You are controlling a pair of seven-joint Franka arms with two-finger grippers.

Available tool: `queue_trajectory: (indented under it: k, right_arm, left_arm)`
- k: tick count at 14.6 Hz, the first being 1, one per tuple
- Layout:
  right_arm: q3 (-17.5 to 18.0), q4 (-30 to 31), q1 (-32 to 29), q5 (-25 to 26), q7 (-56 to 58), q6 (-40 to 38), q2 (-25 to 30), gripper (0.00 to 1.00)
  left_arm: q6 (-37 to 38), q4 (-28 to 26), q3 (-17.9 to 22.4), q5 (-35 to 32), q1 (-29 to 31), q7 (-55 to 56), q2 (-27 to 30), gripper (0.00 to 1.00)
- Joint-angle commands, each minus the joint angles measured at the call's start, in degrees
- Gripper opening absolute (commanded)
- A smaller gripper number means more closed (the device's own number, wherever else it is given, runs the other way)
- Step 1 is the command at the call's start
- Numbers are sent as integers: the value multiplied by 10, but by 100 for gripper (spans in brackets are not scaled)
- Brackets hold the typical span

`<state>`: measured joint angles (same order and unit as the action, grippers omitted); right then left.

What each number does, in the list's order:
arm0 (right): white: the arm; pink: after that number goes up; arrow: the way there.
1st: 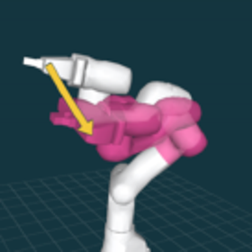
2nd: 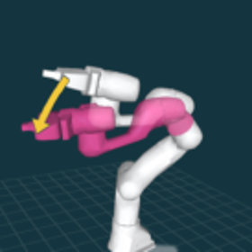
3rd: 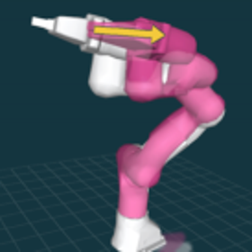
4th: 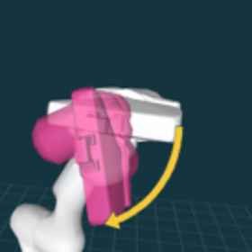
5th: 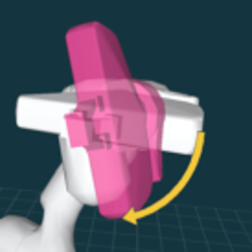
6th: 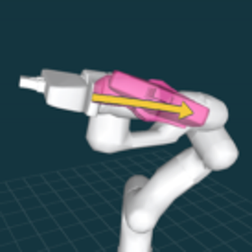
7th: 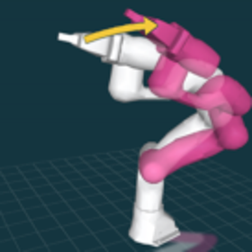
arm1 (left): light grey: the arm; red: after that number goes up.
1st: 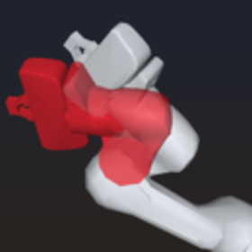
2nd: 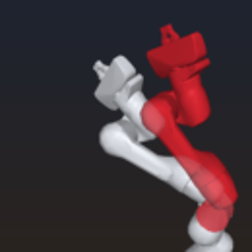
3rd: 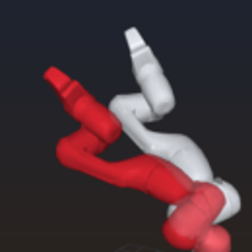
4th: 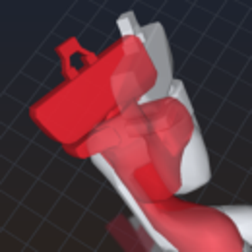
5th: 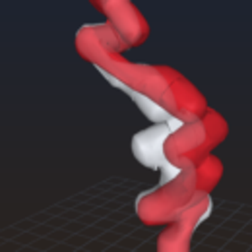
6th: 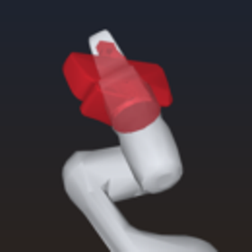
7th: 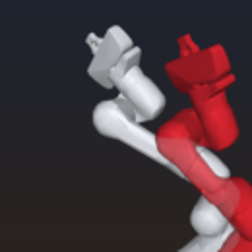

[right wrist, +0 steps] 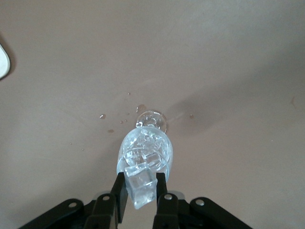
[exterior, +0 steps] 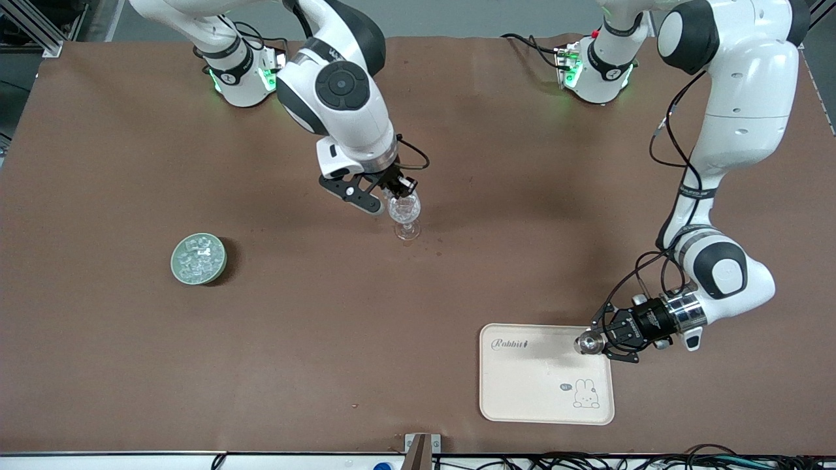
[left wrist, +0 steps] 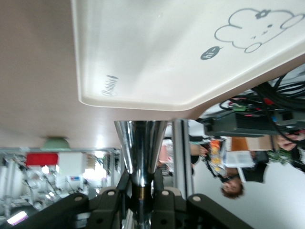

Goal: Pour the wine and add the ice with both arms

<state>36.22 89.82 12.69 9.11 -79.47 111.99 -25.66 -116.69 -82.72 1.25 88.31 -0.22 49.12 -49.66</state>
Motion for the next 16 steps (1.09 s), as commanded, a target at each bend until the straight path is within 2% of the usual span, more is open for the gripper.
queue_trajectory:
  k: [1,6,9,12,16]
  right_arm:
    - [8,0,8,17,-14,0,-7,3]
    - [8,0,22,48,-27,1,-37,4]
    - [8,-2,20,48,-26,1,-38,4]
    - [8,-5,20,48,-27,2,-40,4]
    - [7,-10,20,50,-26,2,-51,7]
  left_arm:
    - [10,12,9,42,-8,-26,-18,1]
    - [2,12,9,89,-7,-54,-46,2]
    - [4,13,14,96,0,-56,-57,2]
    - [4,15,25,135,0,-86,-73,2]
    - [4,14,25,138,0,-112,-83,4]
